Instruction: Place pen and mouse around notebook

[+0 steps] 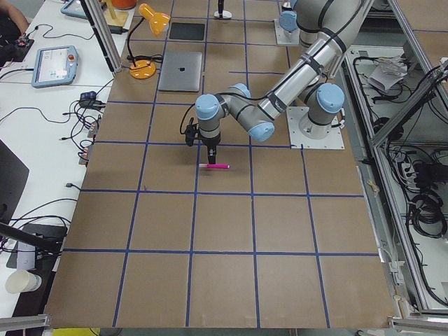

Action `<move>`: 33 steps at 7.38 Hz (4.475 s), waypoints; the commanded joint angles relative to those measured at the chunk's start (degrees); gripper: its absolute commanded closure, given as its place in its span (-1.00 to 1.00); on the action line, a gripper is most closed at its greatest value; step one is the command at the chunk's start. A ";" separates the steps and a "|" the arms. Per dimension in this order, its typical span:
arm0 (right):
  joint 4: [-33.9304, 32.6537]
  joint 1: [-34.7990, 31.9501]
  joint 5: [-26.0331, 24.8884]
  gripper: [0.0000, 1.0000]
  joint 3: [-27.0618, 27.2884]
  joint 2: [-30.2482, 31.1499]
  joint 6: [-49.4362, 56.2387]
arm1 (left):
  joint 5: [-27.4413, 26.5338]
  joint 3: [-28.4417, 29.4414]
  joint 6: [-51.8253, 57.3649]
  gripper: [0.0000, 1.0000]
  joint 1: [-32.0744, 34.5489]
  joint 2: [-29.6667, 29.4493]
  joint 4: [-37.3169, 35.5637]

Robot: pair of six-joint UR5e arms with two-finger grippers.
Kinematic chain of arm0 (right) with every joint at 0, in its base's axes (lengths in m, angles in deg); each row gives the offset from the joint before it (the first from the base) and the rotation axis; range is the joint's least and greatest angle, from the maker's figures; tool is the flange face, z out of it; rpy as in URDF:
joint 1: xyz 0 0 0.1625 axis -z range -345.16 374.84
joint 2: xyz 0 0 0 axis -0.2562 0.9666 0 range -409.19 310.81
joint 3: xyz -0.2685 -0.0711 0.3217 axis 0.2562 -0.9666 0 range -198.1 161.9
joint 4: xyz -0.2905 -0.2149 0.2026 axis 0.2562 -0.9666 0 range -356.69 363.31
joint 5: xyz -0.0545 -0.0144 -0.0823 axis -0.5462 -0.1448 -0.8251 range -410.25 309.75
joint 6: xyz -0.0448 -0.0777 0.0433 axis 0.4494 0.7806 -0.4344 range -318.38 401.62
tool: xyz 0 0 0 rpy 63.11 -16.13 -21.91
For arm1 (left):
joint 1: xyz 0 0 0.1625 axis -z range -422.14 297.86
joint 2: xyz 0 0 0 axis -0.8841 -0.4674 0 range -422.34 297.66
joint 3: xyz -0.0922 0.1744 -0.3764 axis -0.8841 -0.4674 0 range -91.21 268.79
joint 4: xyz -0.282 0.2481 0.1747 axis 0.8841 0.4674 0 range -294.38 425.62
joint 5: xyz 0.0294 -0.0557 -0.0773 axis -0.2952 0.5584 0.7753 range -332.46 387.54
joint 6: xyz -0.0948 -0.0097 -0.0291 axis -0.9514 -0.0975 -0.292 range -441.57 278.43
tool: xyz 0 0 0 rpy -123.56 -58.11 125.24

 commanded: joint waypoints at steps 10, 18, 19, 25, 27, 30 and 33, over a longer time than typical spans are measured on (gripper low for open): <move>14.87 -7.95 1.24 0.87 -19.53 -0.83 1.85 | -0.37 0.12 -0.42 -0.28 0.00 -5.45 -3.42; 14.02 -25.04 3.26 0.85 -36.02 -21.58 -18.19 | -10.16 1.17 -0.51 1.00 1.74 -4.32 -0.69; 14.02 -24.95 2.74 0.82 -36.11 -21.67 -18.28 | -9.43 2.48 -0.94 1.00 3.58 -3.44 -0.78; 14.02 -24.34 -0.16 0.66 -35.76 -21.68 -16.35 | -5.47 12.24 -14.37 1.00 19.57 0.61 9.85; 13.93 -24.34 -0.43 -0.20 -35.58 -21.68 -15.73 | -3.29 12.34 -20.08 1.00 22.39 1.93 11.70; 14.19 -24.34 -0.34 -1.00 -36.54 -21.06 -16.35 | 3.91 11.46 -39.64 1.00 29.86 4.13 13.46; 20.99 -24.42 -0.34 -1.00 -39.52 -16.43 -17.22 | 4.20 10.41 -60.35 1.00 37.57 3.70 13.46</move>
